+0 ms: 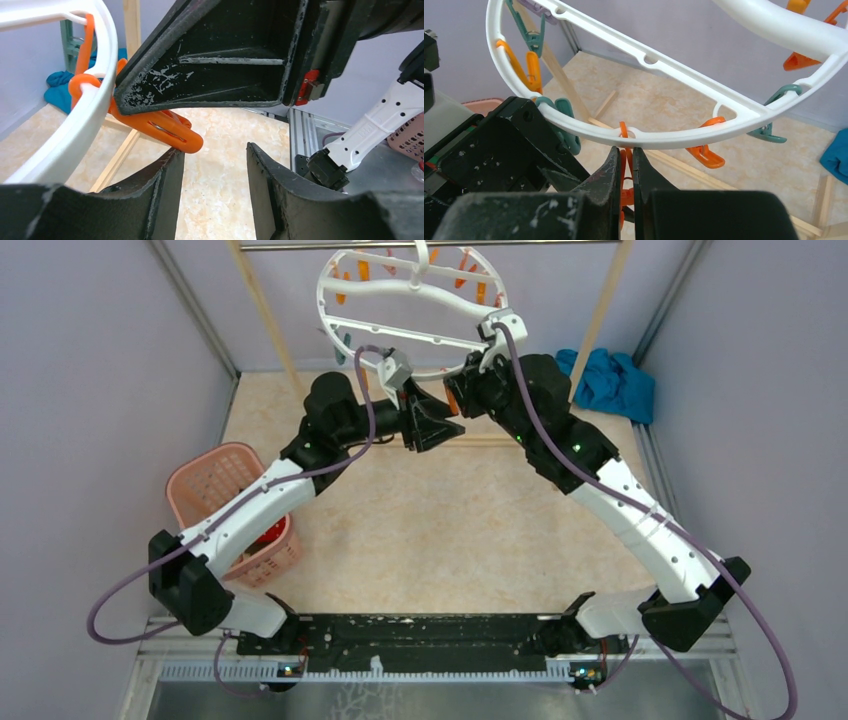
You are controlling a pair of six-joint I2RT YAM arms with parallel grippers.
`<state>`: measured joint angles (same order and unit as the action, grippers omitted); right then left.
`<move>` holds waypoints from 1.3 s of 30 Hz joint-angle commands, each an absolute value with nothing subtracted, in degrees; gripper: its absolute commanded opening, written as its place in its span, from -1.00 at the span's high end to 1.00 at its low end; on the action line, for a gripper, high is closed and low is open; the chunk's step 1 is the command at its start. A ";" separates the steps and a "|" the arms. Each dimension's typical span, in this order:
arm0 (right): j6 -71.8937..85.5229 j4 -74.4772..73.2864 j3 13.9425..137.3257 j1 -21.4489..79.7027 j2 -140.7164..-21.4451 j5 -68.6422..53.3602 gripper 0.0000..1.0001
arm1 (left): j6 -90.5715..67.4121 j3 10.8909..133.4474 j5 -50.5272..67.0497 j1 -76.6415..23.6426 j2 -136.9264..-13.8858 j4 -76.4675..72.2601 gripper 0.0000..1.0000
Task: Clip the socks to the hanger
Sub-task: Open the clamp at the hanger.
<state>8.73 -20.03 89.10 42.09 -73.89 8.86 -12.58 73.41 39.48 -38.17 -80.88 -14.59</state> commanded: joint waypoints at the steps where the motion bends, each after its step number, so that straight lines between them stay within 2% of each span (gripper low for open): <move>1: 8.81 -19.20 87.60 41.93 -72.89 8.05 1.00 | -12.94 75.26 36.77 -39.11 -82.10 -18.69 -0.08; 14: 8.56 -18.05 85.26 41.87 -71.04 8.80 1.00 | -16.05 69.87 20.31 -38.94 -78.66 -18.17 -0.17; 27: 9.49 -17.13 83.25 41.89 -70.12 7.12 1.00 | -24.94 67.22 21.07 -38.58 -81.15 -27.13 -0.17; 39: 9.23 -16.61 82.59 41.92 -69.45 6.35 1.00 | -31.56 61.80 19.05 -38.51 -81.30 -34.96 -0.06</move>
<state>8.99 -15.94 83.20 41.54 -71.31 9.45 -28.32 63.13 21.02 -38.85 -81.45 -30.33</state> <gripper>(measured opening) 0.049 0.538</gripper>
